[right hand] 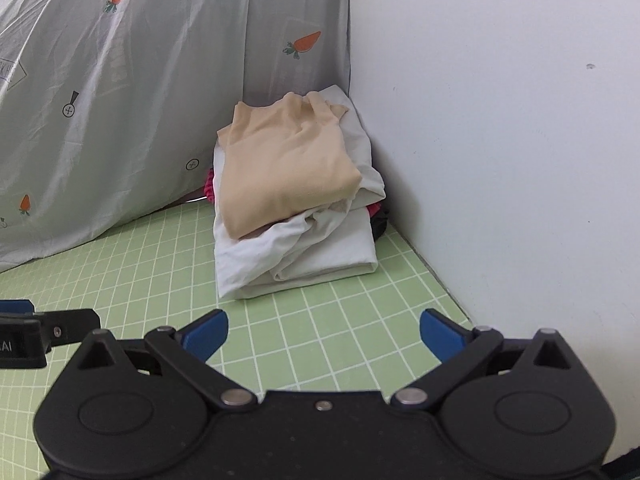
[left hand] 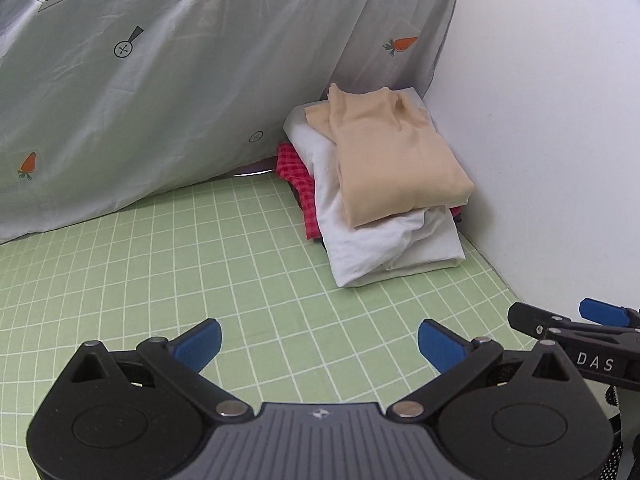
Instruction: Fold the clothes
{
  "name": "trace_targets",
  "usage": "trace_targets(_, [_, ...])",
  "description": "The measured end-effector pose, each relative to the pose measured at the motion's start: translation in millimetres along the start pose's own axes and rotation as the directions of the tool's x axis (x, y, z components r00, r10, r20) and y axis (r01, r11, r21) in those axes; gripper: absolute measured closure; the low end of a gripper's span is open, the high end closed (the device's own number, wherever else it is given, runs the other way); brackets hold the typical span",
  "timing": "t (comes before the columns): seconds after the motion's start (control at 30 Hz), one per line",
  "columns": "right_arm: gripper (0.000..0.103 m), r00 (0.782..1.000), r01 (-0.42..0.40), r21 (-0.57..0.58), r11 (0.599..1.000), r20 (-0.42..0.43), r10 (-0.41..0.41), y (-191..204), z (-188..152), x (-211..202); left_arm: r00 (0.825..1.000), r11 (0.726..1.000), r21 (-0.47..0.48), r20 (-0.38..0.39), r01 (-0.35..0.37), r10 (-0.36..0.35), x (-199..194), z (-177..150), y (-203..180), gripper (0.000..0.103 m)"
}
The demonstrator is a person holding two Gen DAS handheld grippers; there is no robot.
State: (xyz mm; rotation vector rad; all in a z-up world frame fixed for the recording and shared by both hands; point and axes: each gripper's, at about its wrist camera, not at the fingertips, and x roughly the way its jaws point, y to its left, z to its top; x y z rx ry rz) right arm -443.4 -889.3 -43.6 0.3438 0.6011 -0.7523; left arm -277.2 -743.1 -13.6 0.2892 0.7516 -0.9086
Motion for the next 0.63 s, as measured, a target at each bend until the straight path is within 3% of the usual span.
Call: trace_targets(0.63, [0.0,0.998,0.028,0.025,0.999,0.052,-0.029,12,-12,-33,0.999,0.998,0.062,0.038,0.031,-0.033,-26,-8,5,0.0])
